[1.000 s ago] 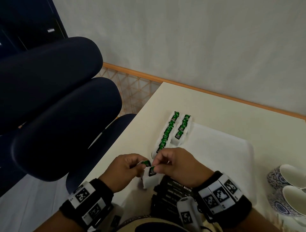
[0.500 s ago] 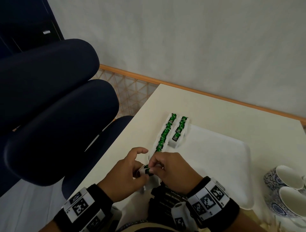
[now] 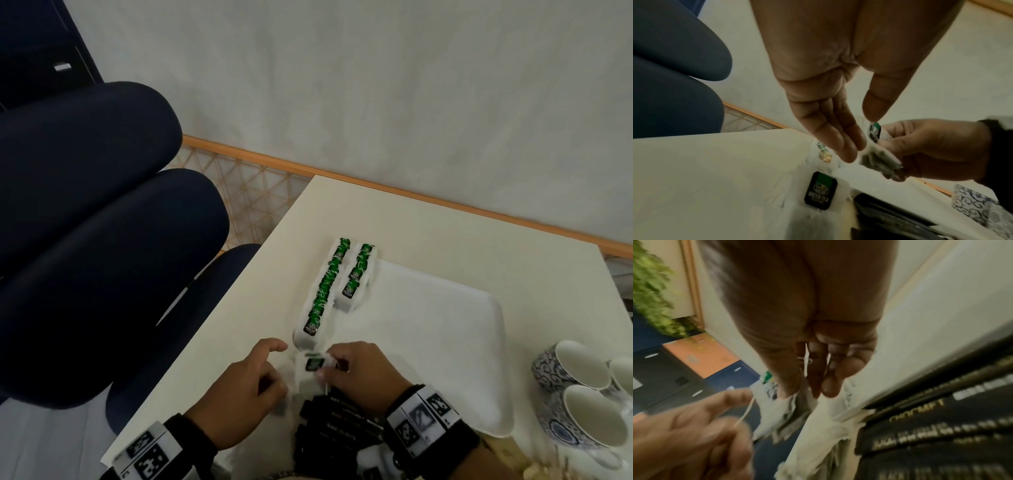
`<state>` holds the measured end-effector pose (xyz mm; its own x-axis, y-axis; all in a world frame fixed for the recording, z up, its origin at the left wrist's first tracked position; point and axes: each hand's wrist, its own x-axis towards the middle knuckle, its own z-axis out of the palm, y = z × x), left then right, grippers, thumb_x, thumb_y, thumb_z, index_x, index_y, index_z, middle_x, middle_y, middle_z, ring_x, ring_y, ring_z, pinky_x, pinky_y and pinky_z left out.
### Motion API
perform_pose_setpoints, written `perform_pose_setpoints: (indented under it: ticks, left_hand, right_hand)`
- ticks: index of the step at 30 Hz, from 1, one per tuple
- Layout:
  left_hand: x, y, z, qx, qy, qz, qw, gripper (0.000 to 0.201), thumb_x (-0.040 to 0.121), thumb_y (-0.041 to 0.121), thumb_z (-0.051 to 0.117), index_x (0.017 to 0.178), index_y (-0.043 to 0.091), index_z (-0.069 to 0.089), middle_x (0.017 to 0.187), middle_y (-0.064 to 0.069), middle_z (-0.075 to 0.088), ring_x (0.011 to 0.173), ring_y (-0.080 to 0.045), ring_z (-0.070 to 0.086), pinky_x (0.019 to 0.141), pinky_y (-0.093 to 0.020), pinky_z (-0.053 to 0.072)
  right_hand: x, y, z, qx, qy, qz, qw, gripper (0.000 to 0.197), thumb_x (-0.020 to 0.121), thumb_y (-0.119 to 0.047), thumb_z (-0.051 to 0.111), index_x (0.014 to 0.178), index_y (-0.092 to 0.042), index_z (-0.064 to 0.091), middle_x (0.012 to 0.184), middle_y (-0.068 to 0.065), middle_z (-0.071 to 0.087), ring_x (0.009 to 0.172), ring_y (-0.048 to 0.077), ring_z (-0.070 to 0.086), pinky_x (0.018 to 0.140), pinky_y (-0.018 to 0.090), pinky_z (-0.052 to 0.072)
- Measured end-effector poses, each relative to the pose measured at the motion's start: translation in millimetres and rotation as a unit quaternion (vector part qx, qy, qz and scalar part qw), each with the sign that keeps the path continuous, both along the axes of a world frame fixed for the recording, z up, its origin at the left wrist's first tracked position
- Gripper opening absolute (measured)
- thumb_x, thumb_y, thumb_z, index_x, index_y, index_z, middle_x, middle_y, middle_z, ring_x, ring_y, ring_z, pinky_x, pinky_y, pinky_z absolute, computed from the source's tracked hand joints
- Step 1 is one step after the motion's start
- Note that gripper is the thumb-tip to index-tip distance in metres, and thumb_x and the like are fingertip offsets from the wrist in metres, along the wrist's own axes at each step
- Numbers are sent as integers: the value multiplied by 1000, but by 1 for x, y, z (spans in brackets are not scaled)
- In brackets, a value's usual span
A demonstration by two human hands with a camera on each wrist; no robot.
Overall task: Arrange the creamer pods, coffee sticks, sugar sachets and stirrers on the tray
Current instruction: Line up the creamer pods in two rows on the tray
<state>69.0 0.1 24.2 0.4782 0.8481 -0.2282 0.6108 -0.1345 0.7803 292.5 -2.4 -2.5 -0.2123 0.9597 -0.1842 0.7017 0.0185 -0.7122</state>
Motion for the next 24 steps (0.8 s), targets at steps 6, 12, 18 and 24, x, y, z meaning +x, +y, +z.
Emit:
perform_pose_setpoints:
  ticks: [6, 12, 18, 24]
  left_hand:
    - [-19, 2, -6, -36, 8, 68, 997, 37, 90, 24, 61, 116, 39, 40, 86, 4, 70, 79, -7, 64, 77, -17, 49]
    - [-26, 4, -11, -62, 27, 89, 994, 40, 87, 21, 65, 112, 41, 42, 88, 3, 71, 70, -3, 64, 68, -15, 48]
    - [-29, 6, -13, -71, 40, 95, 992, 39, 87, 20, 64, 111, 42, 41, 85, 6, 72, 72, -2, 64, 78, -16, 47]
    - [-29, 9, -16, -85, 48, 92, 991, 41, 86, 18, 65, 110, 42, 41, 85, 5, 72, 75, -3, 65, 83, -20, 46]
  right_hand:
    - [32, 38, -15, 32, -48, -169, 984, 40, 93, -26, 58, 58, -29, 37, 57, -11, 43, 56, 4, 42, 51, 14, 33]
    - [36, 64, -36, 3, -73, -194, 978, 36, 96, -26, 52, 62, -27, 40, 63, -13, 46, 65, 13, 46, 48, 13, 30]
    - [29, 77, -43, -8, -69, -218, 973, 18, 97, -30, 49, 93, -15, 59, 94, 6, 58, 88, 24, 55, 66, 23, 33]
    - [27, 81, -47, -11, -17, -265, 964, 22, 95, -31, 54, 108, -14, 54, 93, 1, 55, 83, 17, 49, 66, 23, 34]
